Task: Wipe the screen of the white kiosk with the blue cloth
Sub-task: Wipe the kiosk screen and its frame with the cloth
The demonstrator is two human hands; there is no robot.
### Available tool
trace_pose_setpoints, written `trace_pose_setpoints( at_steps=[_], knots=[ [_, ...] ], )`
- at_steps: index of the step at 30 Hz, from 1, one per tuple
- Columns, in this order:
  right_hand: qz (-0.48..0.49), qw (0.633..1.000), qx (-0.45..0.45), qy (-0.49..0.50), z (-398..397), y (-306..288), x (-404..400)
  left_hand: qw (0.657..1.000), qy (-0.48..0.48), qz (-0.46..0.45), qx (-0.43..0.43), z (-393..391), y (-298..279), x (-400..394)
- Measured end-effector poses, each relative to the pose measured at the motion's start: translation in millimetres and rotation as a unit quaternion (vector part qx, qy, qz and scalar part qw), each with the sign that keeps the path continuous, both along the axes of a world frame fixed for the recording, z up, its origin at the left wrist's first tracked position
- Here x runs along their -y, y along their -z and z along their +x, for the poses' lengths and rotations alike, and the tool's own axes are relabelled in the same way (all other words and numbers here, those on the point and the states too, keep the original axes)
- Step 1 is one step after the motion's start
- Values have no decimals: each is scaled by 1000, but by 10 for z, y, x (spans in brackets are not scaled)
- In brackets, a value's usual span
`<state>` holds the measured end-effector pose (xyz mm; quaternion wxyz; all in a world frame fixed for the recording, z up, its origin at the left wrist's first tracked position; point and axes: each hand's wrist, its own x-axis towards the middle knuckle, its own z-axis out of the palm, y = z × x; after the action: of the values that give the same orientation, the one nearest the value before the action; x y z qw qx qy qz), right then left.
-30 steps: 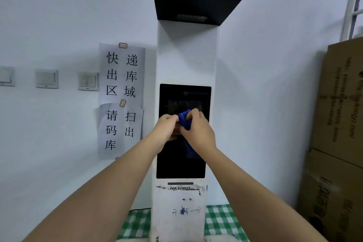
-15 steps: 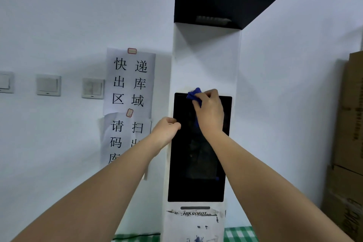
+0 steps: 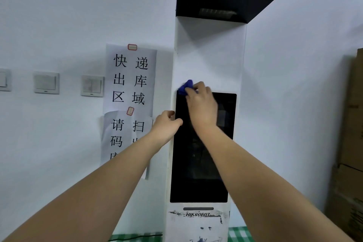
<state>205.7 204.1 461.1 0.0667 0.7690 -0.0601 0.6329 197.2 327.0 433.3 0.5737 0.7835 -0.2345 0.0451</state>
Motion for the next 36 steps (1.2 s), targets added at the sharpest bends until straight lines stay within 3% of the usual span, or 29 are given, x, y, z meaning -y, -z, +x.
trace_pose_setpoints(
  at_steps=[4, 5, 9, 11, 14, 16, 20, 26, 31, 32, 36],
  knots=[
    [-181, 980, -81, 11, -41, 78, -79, 1000, -4, 9, -1, -24, -10, 2],
    [-185, 980, -75, 24, -62, 21, -3, 1000, -1, 8, -5, -29, -6, -12],
    [-32, 999, -4, 14, -12, -5, 70, 1000, 15, 9, -2, -52, -13, -78],
    [-66, 998, -21, -3, 28, 82, -81, 1000, 12, 14, 2, -53, -14, -88],
    [-202, 975, -89, 11, 2, 171, -90, 999, 13, 31, 19, -73, -17, -79],
    [-156, 985, -68, 18, -40, 76, 34, 999, 16, 38, 19, -85, -18, -90],
    [33, 999, 28, -3, 5, 64, 29, 999, 14, 39, 17, -86, -32, -131],
    [-165, 982, -84, 30, -63, 42, 95, 998, 15, 55, 13, -121, -25, -137],
    [33, 999, -1, 7, -83, 79, 67, 996, 42, 84, 1, -189, -44, -95],
    [24, 1000, -7, 2, -59, 144, -4, 995, 40, 86, 2, -206, -52, -74],
    [-181, 977, -103, 39, -68, 224, -15, 994, 33, 99, 13, -186, -29, -4]
  ],
)
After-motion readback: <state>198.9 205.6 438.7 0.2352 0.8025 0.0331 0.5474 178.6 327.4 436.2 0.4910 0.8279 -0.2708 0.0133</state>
